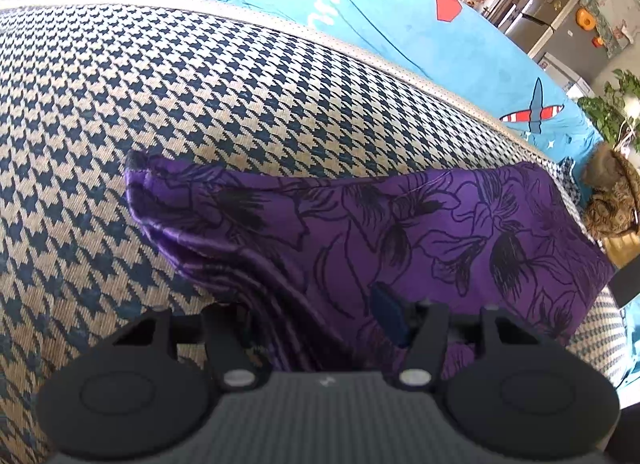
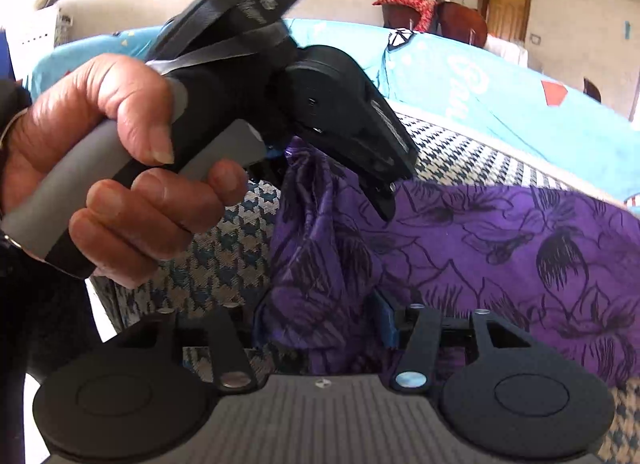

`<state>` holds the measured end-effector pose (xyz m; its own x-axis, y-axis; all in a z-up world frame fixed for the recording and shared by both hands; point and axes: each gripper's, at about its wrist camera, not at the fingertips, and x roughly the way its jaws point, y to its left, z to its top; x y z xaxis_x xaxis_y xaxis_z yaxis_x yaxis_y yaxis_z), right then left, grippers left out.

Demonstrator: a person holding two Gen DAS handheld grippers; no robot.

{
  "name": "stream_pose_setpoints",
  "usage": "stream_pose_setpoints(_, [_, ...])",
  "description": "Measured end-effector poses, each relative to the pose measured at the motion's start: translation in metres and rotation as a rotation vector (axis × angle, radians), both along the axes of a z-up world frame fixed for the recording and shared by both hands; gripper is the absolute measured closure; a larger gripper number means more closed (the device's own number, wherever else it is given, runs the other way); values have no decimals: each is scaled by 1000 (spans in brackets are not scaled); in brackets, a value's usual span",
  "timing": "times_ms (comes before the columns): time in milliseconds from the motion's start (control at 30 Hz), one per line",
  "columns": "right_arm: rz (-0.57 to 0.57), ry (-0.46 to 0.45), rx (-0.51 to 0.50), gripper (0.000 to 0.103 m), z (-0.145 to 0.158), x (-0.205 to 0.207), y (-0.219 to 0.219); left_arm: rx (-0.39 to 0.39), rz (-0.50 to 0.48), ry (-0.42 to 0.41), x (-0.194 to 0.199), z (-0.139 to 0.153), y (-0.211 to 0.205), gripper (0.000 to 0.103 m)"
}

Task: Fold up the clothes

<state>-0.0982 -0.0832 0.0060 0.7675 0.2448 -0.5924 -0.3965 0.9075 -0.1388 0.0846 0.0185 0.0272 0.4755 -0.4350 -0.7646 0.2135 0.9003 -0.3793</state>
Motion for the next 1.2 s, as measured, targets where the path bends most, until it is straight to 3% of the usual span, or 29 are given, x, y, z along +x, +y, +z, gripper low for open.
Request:
stream_pose_setpoints(200, [-4, -23, -29, 50, -3, 14, 4, 29, -27, -10, 4, 0, -4, 51])
stream_pose_setpoints(267, [-15, -7, 0, 56, -1, 16, 2, 51, -20, -24, 3, 0, -5, 65])
stream_pose_setpoints(333, [-20, 9, 27, 71, 2, 18, -1, 61, -7, -33, 2, 0, -4, 75])
stream_pose_setpoints(467, [-10, 46, 96, 76, 9, 22, -3, 48, 23, -39, 2, 1, -1, 86])
stream_pose_setpoints(567, [1, 55, 139, 83, 17, 30, 0, 69, 21, -71, -1, 7, -3, 88])
stream_pose_setpoints(733, [18, 67, 208, 83, 29, 42, 5, 76, 3, -151, 4, 30, 6, 89])
stream_pose_setpoints(1000, [49, 76, 288, 83, 43, 73, 24, 115, 35, -161, 29, 50, 39, 89])
stream_pose_setpoints(1200, [117, 109, 346, 83, 42, 101, 43, 207, 39, -187, 38, 53, 62, 89])
